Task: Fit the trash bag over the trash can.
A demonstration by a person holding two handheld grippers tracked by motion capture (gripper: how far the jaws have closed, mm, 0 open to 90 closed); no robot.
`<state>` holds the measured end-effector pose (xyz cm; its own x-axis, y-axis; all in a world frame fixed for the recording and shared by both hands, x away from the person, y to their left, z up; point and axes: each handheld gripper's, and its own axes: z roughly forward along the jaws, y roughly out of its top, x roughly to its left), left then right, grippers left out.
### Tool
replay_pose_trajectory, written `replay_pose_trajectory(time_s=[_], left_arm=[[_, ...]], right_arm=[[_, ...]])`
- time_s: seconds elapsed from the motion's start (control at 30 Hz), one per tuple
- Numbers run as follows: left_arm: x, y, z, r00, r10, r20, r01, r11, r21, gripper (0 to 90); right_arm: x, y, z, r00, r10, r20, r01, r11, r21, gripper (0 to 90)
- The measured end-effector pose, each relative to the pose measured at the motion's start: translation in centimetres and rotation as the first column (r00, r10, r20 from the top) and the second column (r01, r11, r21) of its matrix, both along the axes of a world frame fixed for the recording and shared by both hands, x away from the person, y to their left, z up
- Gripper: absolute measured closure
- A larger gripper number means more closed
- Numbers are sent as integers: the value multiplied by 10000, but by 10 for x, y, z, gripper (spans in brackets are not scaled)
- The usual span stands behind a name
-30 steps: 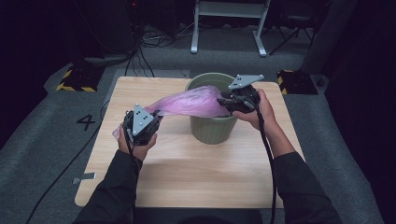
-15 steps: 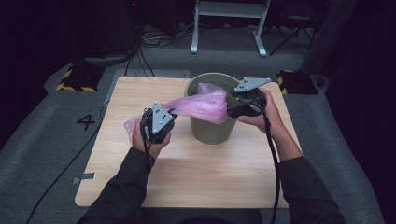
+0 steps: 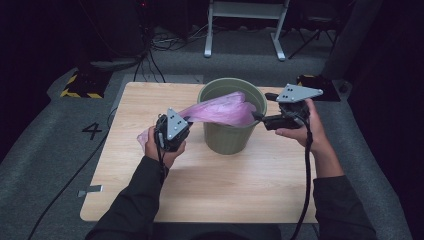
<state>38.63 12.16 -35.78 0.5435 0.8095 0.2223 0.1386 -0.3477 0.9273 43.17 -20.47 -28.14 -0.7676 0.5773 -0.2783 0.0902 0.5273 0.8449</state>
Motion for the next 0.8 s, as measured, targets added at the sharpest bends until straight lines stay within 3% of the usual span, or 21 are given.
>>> replay_pose_trajectory(time_s=[0.23, 0.33, 0.43, 0.6, 0.8], left_arm=[[4, -15, -3, 9999, -129, -77, 130, 9999, 98, 894], [4, -18, -3, 9997, -227, -77, 228, 9996, 163, 894], [4, -21, -2, 9997, -232, -20, 232, 9996, 160, 893], [4, -25, -2, 9996, -271, -41, 272, 9994, 200, 889], [1, -25, -1, 9993, -365, -83, 366, 9993, 106, 835]], right_arm=[[-8, 35, 3, 9882, 1528, 126, -1530, 9880, 198, 239], [-3, 52, -2, 9894, 1449, 23, -1448, 9890, -305, 249], [5, 63, -9, 9913, 1308, -175, -1316, 9891, -665, 319], [15, 72, -18, 9911, 1244, -474, -1282, 9880, -868, 649], [21, 69, -23, 9900, 1237, -674, -1279, 9898, -626, 849]])
